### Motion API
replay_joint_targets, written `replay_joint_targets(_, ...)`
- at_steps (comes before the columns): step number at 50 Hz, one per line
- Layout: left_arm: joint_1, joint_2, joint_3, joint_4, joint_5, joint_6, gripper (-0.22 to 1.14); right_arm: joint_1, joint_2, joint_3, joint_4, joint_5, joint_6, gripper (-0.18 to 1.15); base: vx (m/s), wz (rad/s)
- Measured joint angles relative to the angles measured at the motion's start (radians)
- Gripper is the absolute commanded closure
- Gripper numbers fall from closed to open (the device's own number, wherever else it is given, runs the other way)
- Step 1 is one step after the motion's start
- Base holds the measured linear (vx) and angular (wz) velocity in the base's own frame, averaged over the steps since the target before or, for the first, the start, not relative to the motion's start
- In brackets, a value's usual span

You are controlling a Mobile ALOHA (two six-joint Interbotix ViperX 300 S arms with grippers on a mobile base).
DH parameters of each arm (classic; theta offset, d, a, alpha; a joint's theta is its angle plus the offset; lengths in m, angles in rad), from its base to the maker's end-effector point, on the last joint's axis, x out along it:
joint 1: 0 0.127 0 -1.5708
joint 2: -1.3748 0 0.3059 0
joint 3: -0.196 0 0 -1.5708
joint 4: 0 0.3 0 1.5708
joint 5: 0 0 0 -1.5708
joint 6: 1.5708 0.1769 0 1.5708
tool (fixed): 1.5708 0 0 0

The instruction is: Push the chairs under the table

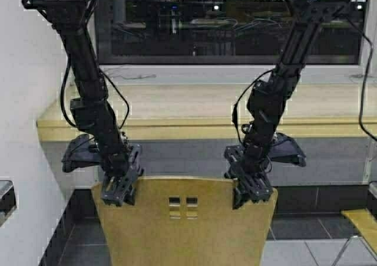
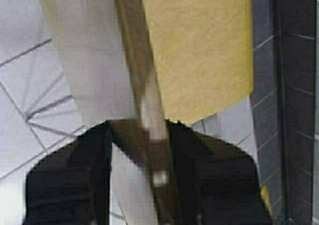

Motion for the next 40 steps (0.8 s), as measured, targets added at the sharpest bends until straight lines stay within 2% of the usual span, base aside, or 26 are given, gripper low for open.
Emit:
replay_joint_targets(17, -0.009, 0.008, 0.003, 0.000, 0.006, 0.000, 0.70, 0.003, -0.006, 0.018, 0.000, 0.009, -0.002, 0.80, 0.13, -0.01)
replay_joint_targets(40, -0.008, -0.014, 0.040, 0.005, 0.006, 0.000, 0.70, 0.000, -0.012, 0.038, 0.002, 0.012, 0.000, 0.80, 0.26, 0.02)
